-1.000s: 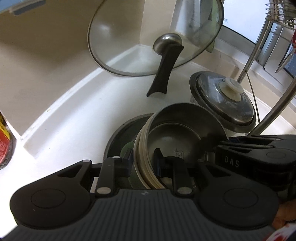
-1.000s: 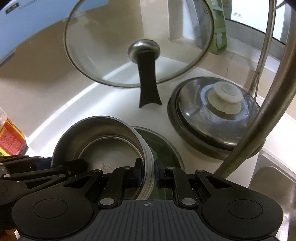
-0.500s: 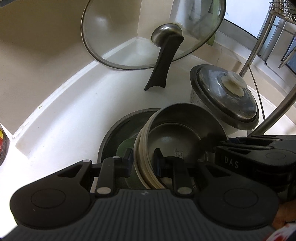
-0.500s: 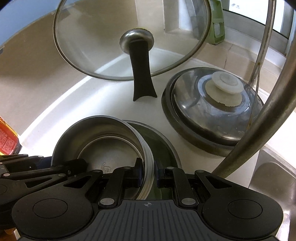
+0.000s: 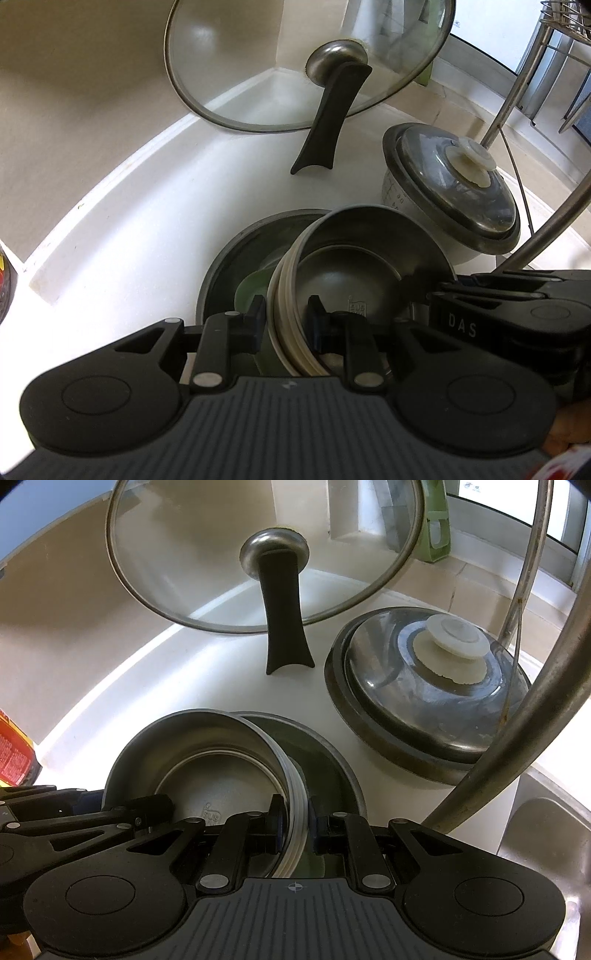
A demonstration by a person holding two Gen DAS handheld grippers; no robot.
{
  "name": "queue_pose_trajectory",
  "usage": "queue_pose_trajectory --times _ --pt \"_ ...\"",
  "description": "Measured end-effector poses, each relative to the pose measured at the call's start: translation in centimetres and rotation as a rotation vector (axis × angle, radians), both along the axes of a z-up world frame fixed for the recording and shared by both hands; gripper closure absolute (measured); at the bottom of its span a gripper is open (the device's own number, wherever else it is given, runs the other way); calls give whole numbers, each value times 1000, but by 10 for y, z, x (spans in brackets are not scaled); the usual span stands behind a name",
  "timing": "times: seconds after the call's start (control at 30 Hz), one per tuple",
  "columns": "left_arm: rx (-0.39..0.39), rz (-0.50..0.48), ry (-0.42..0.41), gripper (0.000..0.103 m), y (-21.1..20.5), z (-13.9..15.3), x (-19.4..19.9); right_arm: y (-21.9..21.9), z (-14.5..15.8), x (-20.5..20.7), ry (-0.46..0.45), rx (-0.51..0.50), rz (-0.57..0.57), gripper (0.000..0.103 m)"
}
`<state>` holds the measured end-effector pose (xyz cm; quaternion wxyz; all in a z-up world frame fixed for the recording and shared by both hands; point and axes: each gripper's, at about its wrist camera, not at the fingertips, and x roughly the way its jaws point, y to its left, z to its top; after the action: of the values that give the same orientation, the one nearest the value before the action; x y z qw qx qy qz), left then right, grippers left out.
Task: Organize plates and bowls
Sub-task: 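Lower the bowl stack onto the green plate in the basin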
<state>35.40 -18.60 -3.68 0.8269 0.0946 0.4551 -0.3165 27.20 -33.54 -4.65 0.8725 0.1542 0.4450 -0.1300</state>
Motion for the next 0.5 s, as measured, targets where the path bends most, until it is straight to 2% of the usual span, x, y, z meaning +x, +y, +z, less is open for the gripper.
queue_pose_trajectory --times 0.5 --pt "3 11 13 82 -3 -4 2 0 -4 2 11 2 1 89"
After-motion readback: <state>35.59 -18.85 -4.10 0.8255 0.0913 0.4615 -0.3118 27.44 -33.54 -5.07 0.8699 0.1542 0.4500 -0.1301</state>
